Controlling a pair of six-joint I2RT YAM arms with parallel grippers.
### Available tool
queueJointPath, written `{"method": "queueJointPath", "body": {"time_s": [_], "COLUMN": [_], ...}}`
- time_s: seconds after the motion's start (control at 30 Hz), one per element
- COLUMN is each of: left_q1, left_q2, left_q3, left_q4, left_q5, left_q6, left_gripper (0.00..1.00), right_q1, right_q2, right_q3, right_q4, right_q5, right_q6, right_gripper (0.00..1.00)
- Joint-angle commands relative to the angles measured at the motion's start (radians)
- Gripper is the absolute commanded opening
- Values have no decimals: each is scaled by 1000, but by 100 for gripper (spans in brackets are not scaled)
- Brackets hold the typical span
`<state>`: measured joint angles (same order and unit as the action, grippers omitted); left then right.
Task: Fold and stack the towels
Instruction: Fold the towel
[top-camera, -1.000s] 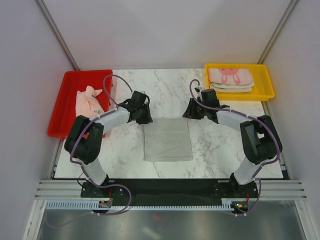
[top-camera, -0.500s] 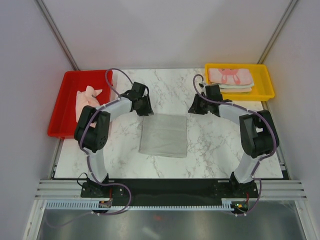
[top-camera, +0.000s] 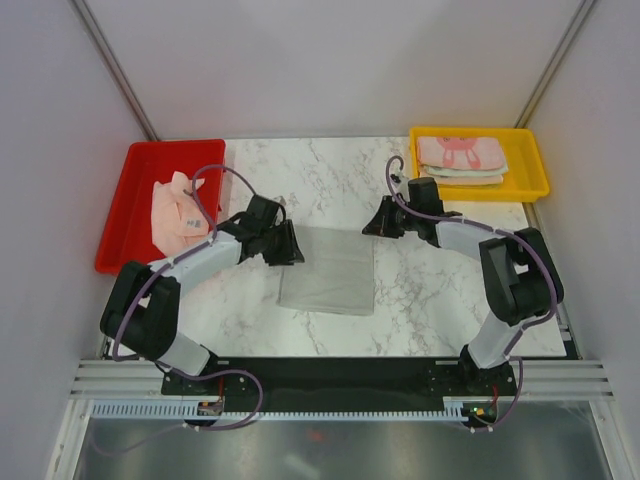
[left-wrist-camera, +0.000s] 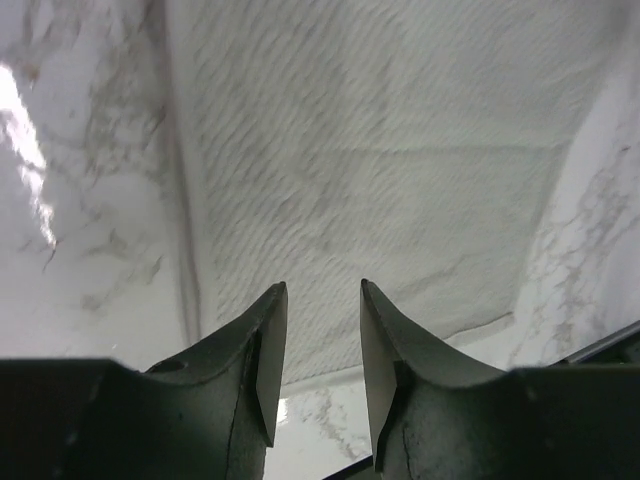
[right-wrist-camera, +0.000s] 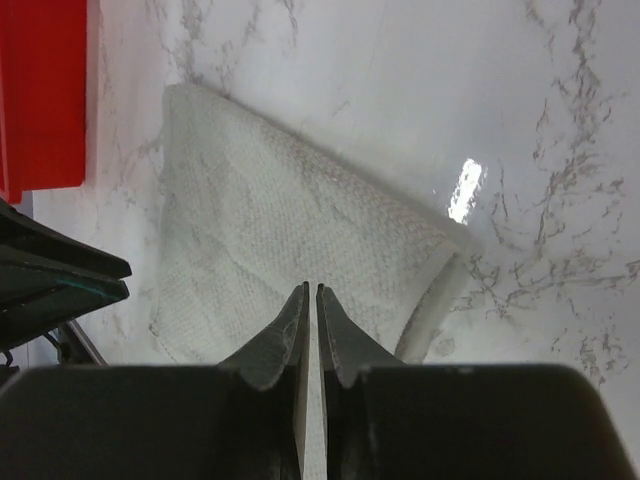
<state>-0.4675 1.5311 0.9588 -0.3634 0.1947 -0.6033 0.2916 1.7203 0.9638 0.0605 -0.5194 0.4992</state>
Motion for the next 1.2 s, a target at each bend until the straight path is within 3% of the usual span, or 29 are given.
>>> {"method": "queueJointPath", "body": {"time_s": [0.0, 0.13, 0.4, 0.63, 0.97, 1.17], "left_q1": [6, 6, 7, 6, -22, -22], "left_q2": [-48, -46, -74, -167, -175, -111], "left_q3": [-121, -201, -180, -78, -232, -291], "left_q4": [-26, -43, -134, -207, 35, 17], "left_q5": [-38, -86, -192, -183, 100, -29], "left_q6": [-55, -62, -85, -29, -70, -98], "left_gripper": [42, 41, 39, 42, 41, 39], "right_q1": [-2, -22, -39, -9, 96, 127], "right_q2": [62, 136, 145, -71, -275, -346], "right_q3": [-30, -22, 36, 20, -190, -364], "right_q4": [99, 99, -19, -158, -159, -80], "right_q5": [-33, -16, 67, 116, 68, 96], "right_q6": [3, -37, -134, -70, 32, 56], "right_gripper": [13, 14, 17, 37, 35, 36]}}
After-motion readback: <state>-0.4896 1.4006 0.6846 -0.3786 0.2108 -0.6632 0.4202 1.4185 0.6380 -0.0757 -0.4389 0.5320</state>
